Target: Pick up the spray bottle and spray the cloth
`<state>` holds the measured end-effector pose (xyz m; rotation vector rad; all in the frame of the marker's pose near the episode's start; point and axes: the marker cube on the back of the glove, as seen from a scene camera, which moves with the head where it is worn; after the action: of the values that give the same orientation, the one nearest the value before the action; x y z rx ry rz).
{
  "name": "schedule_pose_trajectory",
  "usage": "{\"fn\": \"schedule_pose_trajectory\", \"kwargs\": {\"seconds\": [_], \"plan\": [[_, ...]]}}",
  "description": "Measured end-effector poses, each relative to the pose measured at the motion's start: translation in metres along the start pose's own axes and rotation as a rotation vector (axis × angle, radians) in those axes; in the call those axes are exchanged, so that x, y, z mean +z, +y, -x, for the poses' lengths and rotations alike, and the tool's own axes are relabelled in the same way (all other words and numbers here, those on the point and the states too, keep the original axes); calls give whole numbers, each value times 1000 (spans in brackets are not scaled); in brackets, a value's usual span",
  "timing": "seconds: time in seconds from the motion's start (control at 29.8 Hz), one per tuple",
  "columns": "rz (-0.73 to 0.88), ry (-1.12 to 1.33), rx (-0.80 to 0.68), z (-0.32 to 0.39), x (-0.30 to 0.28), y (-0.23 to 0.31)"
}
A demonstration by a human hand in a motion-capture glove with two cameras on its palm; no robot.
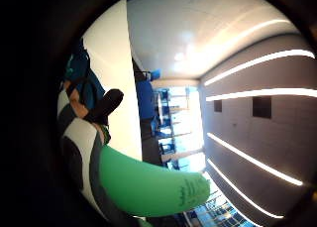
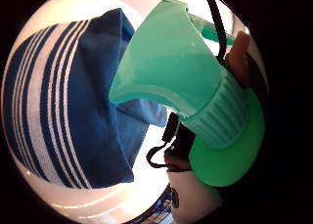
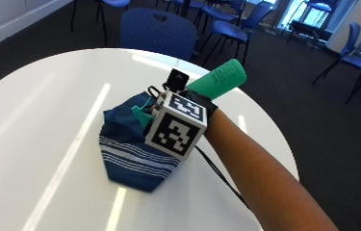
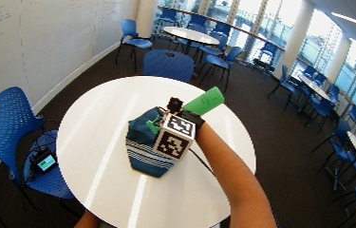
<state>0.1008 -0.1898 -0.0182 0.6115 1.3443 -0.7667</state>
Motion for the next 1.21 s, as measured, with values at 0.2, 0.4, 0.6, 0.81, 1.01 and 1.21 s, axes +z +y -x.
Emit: {"fn": "schedule_pose_trajectory", "kwargs": {"seconds": [0.2, 0.4, 0.6, 0.81, 1.01, 1.21], "plan": [[-51, -192, 275, -22, -11, -11], [-98, -388, 547, -45, -23, -24], [-149, -609, 761, -51, -29, -34], [-204, -837, 992, -54, -31, -37], [-249, -982, 1133, -54, -33, -42], [-297, -1048, 1204, -59, -35, -48]]}}
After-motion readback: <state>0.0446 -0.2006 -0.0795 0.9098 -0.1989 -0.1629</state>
